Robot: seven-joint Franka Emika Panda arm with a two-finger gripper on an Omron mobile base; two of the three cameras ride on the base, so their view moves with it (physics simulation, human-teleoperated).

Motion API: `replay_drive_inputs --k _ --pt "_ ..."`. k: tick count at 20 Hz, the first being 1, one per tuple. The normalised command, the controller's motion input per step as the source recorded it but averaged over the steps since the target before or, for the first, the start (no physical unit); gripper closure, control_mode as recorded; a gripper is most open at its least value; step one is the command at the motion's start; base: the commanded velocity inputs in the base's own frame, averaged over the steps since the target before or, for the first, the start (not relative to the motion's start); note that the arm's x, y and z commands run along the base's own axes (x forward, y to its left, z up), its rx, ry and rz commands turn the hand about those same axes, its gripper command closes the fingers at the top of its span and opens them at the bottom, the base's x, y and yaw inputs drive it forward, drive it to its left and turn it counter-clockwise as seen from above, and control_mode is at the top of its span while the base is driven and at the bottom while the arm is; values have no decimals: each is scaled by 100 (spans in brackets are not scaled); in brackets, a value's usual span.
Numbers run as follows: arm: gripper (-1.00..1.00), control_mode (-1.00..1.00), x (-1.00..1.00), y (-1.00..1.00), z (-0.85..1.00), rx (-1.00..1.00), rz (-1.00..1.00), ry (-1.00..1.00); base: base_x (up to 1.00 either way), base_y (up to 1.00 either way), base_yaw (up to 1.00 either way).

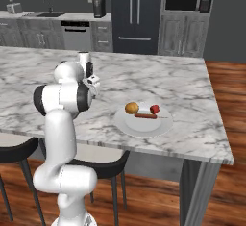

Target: Place one cooked food and one vegetable from the large plate to each tupperware container.

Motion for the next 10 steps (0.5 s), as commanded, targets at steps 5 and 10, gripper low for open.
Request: replay_drive_inputs --k 5,10 --pt "-100 -100 -3 -100 10 0 -3 2 0 0 0" --pt "-100 -100 -14 -100 35 0 -6 -5 0 0 0"
